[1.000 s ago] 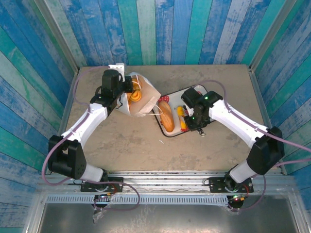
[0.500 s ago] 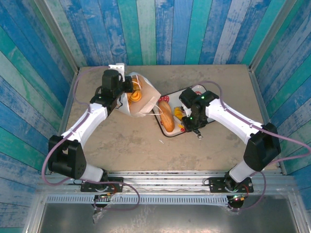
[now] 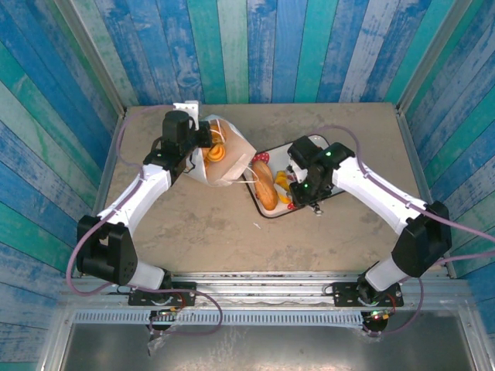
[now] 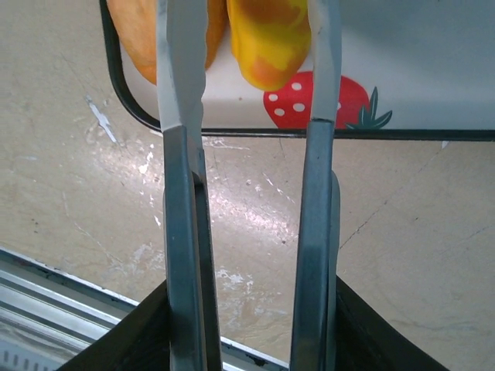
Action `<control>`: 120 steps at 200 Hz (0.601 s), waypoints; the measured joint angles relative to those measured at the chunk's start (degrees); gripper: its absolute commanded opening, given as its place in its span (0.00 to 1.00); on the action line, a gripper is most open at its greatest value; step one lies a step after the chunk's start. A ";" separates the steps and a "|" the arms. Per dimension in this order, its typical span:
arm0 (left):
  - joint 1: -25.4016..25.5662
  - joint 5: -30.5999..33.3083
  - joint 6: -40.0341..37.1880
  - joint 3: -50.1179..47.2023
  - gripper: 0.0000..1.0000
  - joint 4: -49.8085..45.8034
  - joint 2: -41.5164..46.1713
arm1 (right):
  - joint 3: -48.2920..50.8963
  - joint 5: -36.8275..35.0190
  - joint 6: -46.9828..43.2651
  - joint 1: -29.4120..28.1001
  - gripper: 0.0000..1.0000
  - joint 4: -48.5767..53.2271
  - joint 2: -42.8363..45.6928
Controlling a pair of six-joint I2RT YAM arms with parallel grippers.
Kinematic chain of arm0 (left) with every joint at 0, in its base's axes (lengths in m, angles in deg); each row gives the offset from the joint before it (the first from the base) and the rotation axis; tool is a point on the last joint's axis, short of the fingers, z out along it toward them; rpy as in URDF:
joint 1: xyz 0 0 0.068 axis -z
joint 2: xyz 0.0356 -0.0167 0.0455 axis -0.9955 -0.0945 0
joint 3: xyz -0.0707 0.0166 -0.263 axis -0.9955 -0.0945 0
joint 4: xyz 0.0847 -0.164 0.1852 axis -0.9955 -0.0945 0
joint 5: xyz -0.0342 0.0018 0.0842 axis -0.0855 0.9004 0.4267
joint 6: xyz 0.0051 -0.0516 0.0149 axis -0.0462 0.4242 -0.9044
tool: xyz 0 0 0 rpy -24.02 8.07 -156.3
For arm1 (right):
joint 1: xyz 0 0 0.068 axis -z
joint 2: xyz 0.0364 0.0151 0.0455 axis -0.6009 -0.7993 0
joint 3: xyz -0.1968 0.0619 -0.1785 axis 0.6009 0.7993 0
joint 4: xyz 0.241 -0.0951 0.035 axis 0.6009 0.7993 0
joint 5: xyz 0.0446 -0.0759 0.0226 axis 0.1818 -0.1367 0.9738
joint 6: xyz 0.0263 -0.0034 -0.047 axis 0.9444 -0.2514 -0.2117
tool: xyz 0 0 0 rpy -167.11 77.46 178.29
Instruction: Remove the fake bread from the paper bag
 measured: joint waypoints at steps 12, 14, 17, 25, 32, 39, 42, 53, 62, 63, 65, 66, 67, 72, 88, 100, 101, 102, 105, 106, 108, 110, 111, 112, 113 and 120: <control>0.00 0.00 0.00 0.00 0.09 0.00 0.00 | -0.79 0.02 -0.24 0.52 0.42 -0.02 0.09; 0.00 0.00 0.00 0.00 0.09 -0.02 0.00 | -0.92 0.02 -0.22 0.66 0.42 -0.04 0.09; 0.00 0.00 -0.02 0.00 0.09 -0.02 0.00 | -1.09 0.02 -0.33 0.81 0.42 -0.09 0.09; 0.00 0.00 -0.02 0.00 0.09 -0.02 0.00 | -1.40 0.02 -0.39 1.25 0.42 -0.24 0.09; 0.00 0.00 -0.04 0.00 0.09 -0.02 0.00 | -1.62 0.24 -0.63 1.97 0.41 -0.28 0.07; 0.00 0.00 -0.04 0.00 0.09 -0.02 0.00 | -1.86 0.68 -0.83 2.73 0.41 -0.33 0.00; 0.00 0.00 -0.04 0.00 0.09 -0.02 0.00 | -1.95 0.70 -0.87 2.95 0.41 -0.37 -0.02; 0.00 0.00 -0.07 0.00 0.09 -0.02 0.00 | -2.19 1.33 -1.27 3.87 0.39 -0.83 -0.50; 0.00 0.00 -0.07 0.00 0.09 -0.02 0.00 | -2.29 1.84 -1.51 4.42 0.38 -1.33 -1.16; 0.00 0.00 -0.09 0.00 0.09 -0.02 0.00 | -2.29 1.88 -1.53 4.44 0.38 -1.38 -1.22; 0.00 0.00 -0.07 0.00 0.09 -0.02 0.00 | -2.29 2.05 -1.64 4.50 0.38 -1.51 -1.44; 0.00 0.00 -0.07 0.00 0.09 -0.02 0.00 | -2.29 2.12 -1.62 4.50 0.38 -1.55 -1.53; 0.00 0.02 -0.07 0.00 0.09 -0.02 0.00 | -2.29 2.16 -1.62 4.50 0.38 -1.60 -1.60; 0.00 0.00 -0.07 0.00 0.09 -0.02 0.00 | -2.29 2.45 -1.77 4.52 0.38 -1.77 -2.05; 0.00 0.00 -0.07 0.00 0.09 -0.02 0.00 | -2.19 3.06 -2.03 4.46 0.38 -2.25 -3.45; 0.00 0.00 -0.07 0.00 0.09 -0.02 0.00 | -1.75 3.34 -2.25 4.39 0.38 -2.62 -3.82; 0.00 0.00 -0.07 0.00 0.09 -0.02 0.00 | -1.73 3.39 -2.25 4.39 0.38 -2.64 -3.85; 0.00 0.00 -0.07 0.00 0.09 -0.02 0.00 | -1.66 3.45 -2.27 4.37 0.38 -2.67 -3.85; 0.00 0.00 -0.07 0.00 0.09 -0.02 0.00 | -1.51 3.54 -2.34 4.39 0.38 -2.71 -3.85; 0.00 0.00 -0.07 0.00 0.09 -0.02 0.00 | -1.49 3.54 -2.34 4.39 0.38 -2.71 -3.85; 0.00 0.00 -0.07 0.00 0.09 -0.02 0.00 | -1.42 3.58 -2.38 4.39 0.38 -2.73 -3.85; 0.00 0.00 -0.07 0.00 0.09 -0.02 0.00 | -1.31 3.65 -2.45 4.39 0.38 -2.73 -3.85; 0.00 0.00 -0.07 0.00 0.09 -0.02 0.00 | -1.27 3.65 -2.47 4.39 0.38 -2.73 -3.85; 0.00 0.00 -0.07 0.00 0.09 -0.02 0.00 | -1.25 3.67 -2.47 4.39 0.38 -2.73 -3.85; 0.00 0.00 -0.07 0.00 0.09 -0.02 0.00 | -1.20 3.67 -2.49 4.39 0.38 -2.73 -3.85; 0.00 -0.02 -0.07 0.00 0.09 -0.02 0.00 | -0.92 3.72 -2.67 4.37 0.38 -2.75 -3.85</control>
